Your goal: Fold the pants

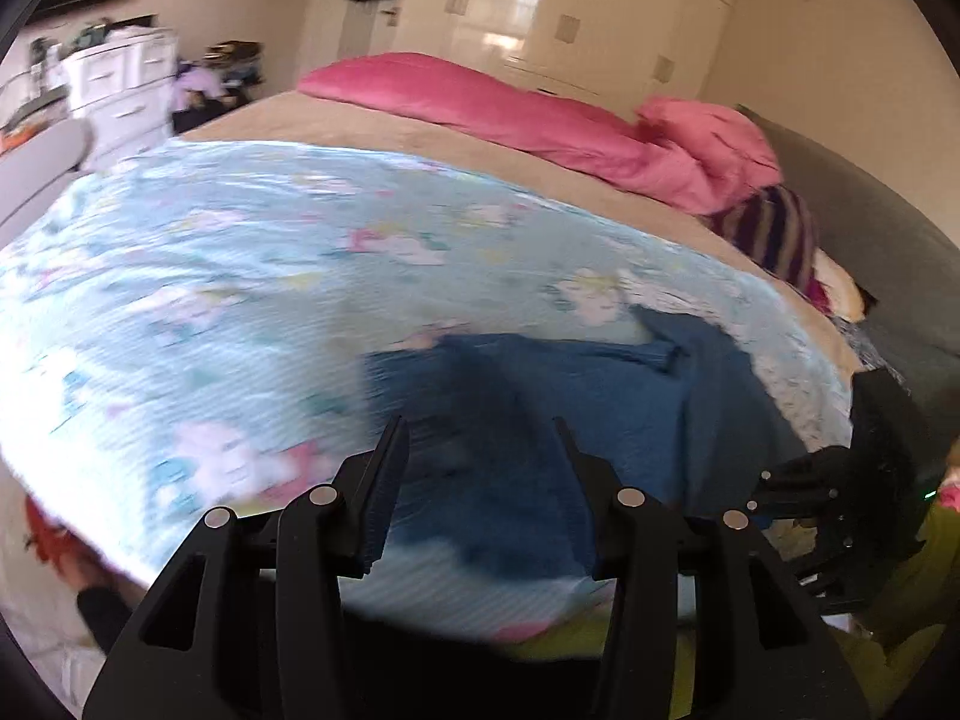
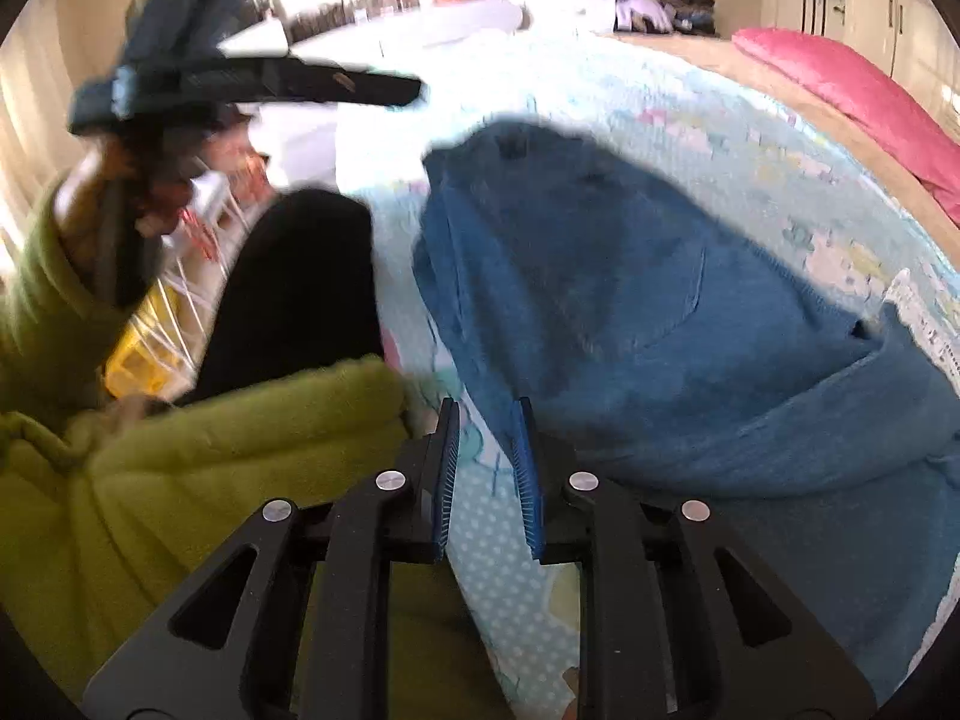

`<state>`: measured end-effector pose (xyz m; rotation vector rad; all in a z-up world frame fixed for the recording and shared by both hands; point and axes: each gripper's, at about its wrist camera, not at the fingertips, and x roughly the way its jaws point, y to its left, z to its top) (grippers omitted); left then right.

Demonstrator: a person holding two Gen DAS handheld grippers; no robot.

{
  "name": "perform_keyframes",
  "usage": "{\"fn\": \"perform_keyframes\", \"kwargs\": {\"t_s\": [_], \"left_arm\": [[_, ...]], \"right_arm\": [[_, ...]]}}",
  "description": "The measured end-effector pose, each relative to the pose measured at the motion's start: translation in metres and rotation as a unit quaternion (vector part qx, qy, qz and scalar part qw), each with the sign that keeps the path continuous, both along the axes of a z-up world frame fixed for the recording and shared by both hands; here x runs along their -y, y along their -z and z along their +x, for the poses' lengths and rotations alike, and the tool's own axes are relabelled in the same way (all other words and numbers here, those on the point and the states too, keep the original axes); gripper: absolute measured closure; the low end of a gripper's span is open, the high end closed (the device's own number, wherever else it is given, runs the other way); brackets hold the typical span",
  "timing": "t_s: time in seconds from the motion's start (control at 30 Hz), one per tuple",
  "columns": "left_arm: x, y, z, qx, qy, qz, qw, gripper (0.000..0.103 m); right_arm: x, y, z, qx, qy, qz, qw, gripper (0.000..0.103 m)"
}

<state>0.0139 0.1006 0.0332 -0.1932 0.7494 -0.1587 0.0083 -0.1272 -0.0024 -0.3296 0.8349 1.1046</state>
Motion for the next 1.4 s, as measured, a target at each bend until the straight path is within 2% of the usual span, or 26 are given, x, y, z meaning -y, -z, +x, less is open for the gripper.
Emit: {"fn": "perform_keyframes", "kwargs": {"t_s": [0.07,0.13,0.17,0.2,0.33,0.47,0.5,0.6,0.7,0.73,0.77,0.97,1.13,1.23,1.4], "left_arm": [[0.012,0.01,0.013,-0.019,0.01,0.005,0.9998,0.057],[0.023,0.029,0.022,-0.047,0.006,0.05,0.9976,0.058],[0.027,0.036,0.024,-0.056,0.003,0.074,0.9957,0.059],[0.03,0.044,0.022,-0.063,0.006,0.087,0.9942,0.058],[0.03,0.05,0.013,-0.061,0.008,0.096,0.9935,0.058],[0.028,0.053,0.012,-0.054,0.008,0.084,0.995,0.058],[0.027,0.052,0.011,-0.052,0.006,0.081,0.9953,0.058],[0.023,0.039,0.005,-0.025,-0.007,0.046,0.9986,0.051],[0.025,0.023,-0.002,0.004,-0.018,0.052,0.9985,0.051],[0.025,0.019,-0.004,0.008,-0.02,0.051,0.9984,0.041],[0.025,0.015,-0.006,0.012,-0.023,0.048,0.9985,0.037],[0.034,0.003,-0.011,0.018,-0.018,0.041,0.9989,0.038],[0.052,-0.002,-0.009,0.016,0.012,0.032,0.9993,0.038],[0.071,0.003,-0.002,0.004,0.04,0.026,0.9989,0.038],[0.11,0.02,0.015,-0.031,0.097,-0.003,0.9948,0.038]], "right_arm": [[0.005,-0.012,0.007,0.017,0.02,0.019,0.999,0.086],[0.005,-0.012,0.017,0.017,0.044,0.021,0.999,0.078],[0.004,-0.009,0.023,0.009,0.055,0.018,0.998,0.077],[0.001,-0.003,0.028,-0.005,0.062,0.012,0.998,0.076],[-0.01,0.028,0.035,-0.042,0.068,-0.043,0.996,0.072],[-0.005,0.032,0.038,-0.064,0.078,-0.031,0.994,0.068],[-0.002,0.029,0.038,-0.062,0.083,-0.027,0.994,0.064],[0.012,0.012,0.036,-0.041,0.096,-0.007,0.995,0.054],[0.029,-0.004,0.041,-0.023,0.121,0.011,0.992,0.045],[0.034,-0.007,0.043,-0.02,0.127,0.013,0.992,0.043],[0.038,-0.012,0.046,-0.012,0.138,0.015,0.99,0.042],[0.07,-0.029,0.059,0.029,0.199,0.018,0.979,0.027],[0.094,-0.038,0.083,0.044,0.252,0.015,0.967,0.02],[0.098,-0.038,0.101,0.053,0.276,-0.005,0.96,0.018],[0.097,-0.034,0.145,0.038,0.299,-0.028,0.953,0.018]]}}
